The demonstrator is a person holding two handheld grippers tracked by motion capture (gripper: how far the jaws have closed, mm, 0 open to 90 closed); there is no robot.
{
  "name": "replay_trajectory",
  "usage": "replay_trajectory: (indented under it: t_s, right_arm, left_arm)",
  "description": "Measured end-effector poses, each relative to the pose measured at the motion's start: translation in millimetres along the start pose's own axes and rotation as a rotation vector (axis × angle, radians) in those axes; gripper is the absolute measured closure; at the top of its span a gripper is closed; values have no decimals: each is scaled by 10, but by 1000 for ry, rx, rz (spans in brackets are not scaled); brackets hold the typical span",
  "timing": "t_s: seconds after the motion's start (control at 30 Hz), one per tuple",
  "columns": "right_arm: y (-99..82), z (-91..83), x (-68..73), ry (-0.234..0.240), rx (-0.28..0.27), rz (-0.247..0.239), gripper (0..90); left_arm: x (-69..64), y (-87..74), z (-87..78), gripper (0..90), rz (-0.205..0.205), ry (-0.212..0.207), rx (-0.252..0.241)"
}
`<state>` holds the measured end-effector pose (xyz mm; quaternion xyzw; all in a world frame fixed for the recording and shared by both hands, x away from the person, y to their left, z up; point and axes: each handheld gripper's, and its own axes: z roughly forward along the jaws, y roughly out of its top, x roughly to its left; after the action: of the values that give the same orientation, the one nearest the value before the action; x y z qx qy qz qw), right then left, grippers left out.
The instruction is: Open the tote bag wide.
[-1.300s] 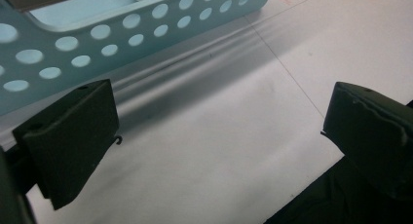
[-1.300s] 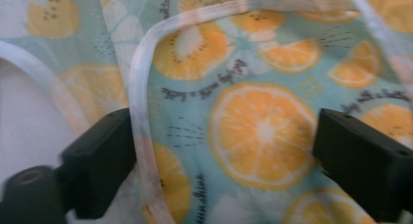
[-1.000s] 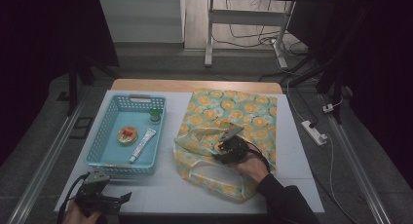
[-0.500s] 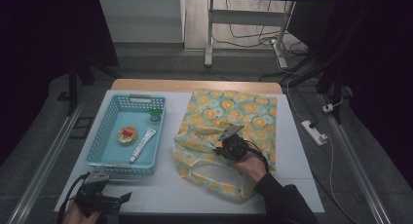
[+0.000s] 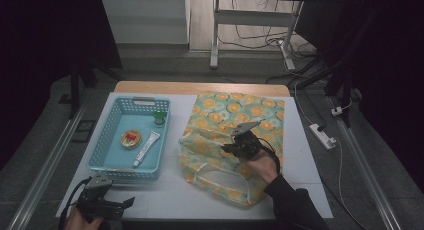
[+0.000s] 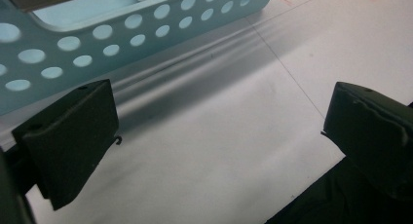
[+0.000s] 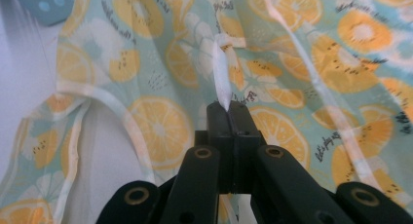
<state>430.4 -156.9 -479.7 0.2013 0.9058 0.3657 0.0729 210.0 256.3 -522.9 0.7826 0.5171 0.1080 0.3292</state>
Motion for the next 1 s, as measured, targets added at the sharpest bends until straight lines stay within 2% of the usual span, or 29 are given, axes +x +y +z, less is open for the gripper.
replay_trajectory:
  t_s: [0.33,0.67,1.0]
  right_arm:
    - [127,-162,-29,-20,-80,23,900]
    - [273,-276,1,-29,-125,22,900]
    - [340,-342,-16,-33,-152,29,900]
  left_arm:
    - [10,-3,-6,0,-10,-6,-7]
    - [20,-2,-7,0,-15,-13,-7]
    - [25,-3,-6,0,-17,-18,-8]
